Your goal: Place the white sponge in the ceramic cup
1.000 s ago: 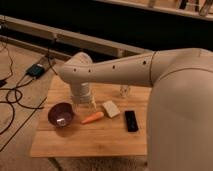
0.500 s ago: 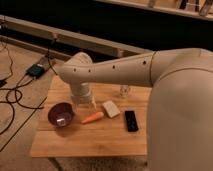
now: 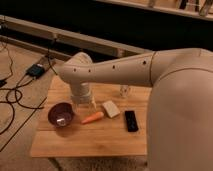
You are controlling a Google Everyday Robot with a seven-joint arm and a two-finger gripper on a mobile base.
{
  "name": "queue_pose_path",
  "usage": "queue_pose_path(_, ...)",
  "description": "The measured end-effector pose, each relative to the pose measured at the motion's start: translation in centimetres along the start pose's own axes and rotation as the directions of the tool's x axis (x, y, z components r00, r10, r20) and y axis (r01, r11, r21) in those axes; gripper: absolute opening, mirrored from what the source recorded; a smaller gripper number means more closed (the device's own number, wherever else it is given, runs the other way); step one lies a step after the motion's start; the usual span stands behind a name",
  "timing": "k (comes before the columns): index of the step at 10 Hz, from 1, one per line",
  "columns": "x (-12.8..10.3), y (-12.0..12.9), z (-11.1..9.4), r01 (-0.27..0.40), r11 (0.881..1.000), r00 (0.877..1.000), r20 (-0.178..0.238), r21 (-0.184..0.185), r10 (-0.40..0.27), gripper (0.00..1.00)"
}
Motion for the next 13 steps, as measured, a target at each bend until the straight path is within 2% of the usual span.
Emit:
queue_pose_path(7, -0.1, -0.2, 0.2, 0.005, 1.000, 1.000, 0.003, 0.007, -0.005, 0.65)
queue_pose_path(9, -1.0, -1.6, 1.8, 0.044, 0.998, 0.999, 0.010, 0.044, -0.045, 0.65)
queue_pose_path(11, -1.9, -3.4, 4.0, 0.075, 0.995, 0.997, 0.008, 0.063, -0.075, 0.65)
queue_pose_path(13, -3.1, -5.5, 7.1, 0.090, 0.996, 0.996, -0.001, 0.026, -0.090, 0.65)
